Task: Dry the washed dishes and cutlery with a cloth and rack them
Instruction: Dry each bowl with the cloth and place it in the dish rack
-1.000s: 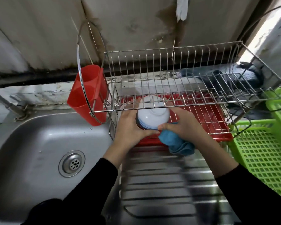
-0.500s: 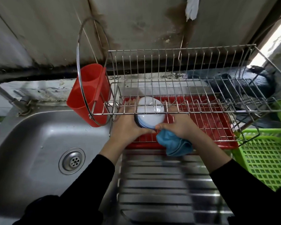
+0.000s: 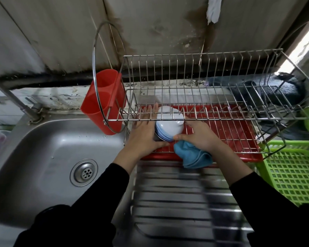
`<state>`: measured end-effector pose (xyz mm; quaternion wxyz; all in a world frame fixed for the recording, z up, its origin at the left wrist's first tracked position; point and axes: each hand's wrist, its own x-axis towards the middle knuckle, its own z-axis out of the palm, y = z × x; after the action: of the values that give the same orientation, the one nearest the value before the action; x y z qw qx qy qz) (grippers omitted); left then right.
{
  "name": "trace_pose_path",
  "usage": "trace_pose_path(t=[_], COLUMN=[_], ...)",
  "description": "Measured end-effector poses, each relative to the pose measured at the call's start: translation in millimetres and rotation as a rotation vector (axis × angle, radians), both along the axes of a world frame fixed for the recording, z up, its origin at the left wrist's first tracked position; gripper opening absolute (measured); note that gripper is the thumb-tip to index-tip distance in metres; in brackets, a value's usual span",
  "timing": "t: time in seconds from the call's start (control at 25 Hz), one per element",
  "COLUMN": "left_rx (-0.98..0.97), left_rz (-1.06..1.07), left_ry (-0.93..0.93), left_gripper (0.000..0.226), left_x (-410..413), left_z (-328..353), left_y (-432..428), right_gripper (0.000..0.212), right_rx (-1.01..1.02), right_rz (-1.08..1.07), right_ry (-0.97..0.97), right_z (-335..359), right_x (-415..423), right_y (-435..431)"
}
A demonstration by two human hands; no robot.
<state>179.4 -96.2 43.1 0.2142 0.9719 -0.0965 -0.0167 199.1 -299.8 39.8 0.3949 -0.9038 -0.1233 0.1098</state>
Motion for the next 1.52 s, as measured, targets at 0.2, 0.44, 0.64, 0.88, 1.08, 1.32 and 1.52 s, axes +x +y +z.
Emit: trace_pose_path(t=[0.2, 0.44, 0.64, 0.88, 1.08, 1.32, 1.52], left_rx=[-0.023, -0.156, -0.176, -0.091, 0.031, 0.075, 0.066], left_rz=[0.042, 0.024, -0.019, 0.062, 0.193, 0.362, 0.541], left_ry=[-0.077, -0.146, -0.185, -0.199, -0.195, -0.172, -0.164], left_gripper=[0.089, 0.088, 0.083, 0.079, 0.077, 0.077, 0.078], left_x=[-15.5, -59.9, -120.6, -190.3, -256.3, -338.2, -383.1], left_z=[-1.3, 2.9, 2.9, -0.1, 0.6, -0.5, -7.0], left_y=[-1.1, 0.5, 17.8, 73.9, 152.4, 249.4, 319.2], right_gripper=[0.063, 0.067, 0.054, 0.052, 0.044, 0.04, 0.04], right_rx=[0.056, -0.057, -0.015, 0.009, 0.011, 0.024, 0.054], right_rz=[-0.091, -0.17, -0.168, -0.102, -0.013, 0.089, 0.228], right_ry=[-0.087, -0.36, -0.463, -0.473, -0.499, -0.511, -0.469], right_z=[5.9, 7.1, 12.9, 16.6, 20.6, 23.2, 29.2], right_x=[-18.3, -56.8, -104.5, -166.7, -215.9, -266.0, -285.1], right_y=[0.2, 2.1, 24.0, 82.1, 150.5, 248.0, 331.1])
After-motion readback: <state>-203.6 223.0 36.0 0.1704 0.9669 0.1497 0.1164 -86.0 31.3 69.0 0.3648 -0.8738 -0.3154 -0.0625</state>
